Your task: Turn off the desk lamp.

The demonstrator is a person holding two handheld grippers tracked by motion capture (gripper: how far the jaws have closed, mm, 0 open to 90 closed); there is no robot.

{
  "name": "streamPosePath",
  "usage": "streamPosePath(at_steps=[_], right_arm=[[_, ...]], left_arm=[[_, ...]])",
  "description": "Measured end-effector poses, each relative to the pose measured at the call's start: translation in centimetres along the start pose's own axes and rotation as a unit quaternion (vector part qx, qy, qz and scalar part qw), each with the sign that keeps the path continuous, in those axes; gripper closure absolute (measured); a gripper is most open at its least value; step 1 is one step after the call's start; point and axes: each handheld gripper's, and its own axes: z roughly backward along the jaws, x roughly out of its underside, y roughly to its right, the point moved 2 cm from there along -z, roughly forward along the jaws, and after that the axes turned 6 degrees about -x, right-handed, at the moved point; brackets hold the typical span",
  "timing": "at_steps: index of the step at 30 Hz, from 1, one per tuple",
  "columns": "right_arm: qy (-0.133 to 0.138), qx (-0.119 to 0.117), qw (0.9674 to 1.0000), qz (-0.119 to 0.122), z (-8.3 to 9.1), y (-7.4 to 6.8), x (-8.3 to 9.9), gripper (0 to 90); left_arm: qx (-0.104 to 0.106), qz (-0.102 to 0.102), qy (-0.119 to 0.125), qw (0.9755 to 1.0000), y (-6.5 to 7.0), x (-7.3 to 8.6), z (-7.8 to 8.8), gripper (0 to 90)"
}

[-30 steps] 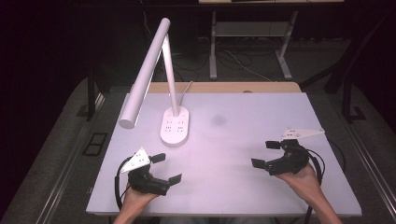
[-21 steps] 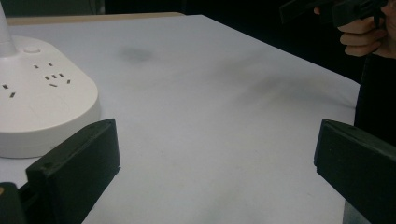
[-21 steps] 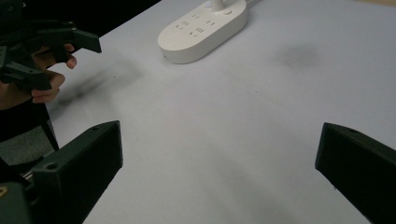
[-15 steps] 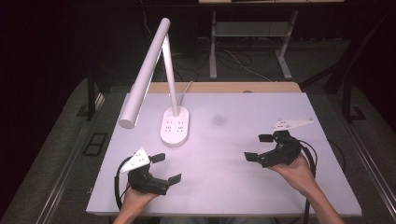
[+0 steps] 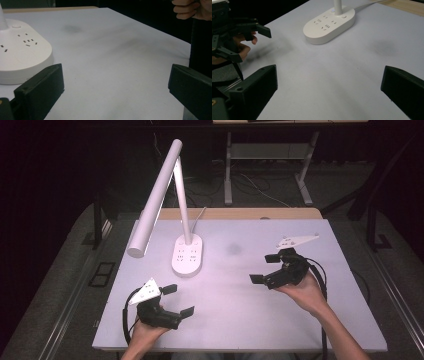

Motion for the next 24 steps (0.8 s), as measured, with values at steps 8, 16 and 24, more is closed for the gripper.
streamPosePath(at_steps=[8,16,24], right_arm=[[-0.008,-0.009,0.9998,0.013,-1.8,0.0,-1.8,0.7],[-0.024,-0.013,0.9994,0.023,-3.8,0.3,-3.0,0.7],[-0.026,-0.015,0.9992,0.024,-5.0,0.6,-3.7,0.7]], left_arm=[[0.000,0.001,0.005,1.0000,-0.2,0.0,0.3,0.0],[0.000,0.005,0.006,1.0000,-0.2,0.0,0.3,0.0],[0.004,0.004,0.004,1.0000,-0.1,0.0,0.2,0.0]])
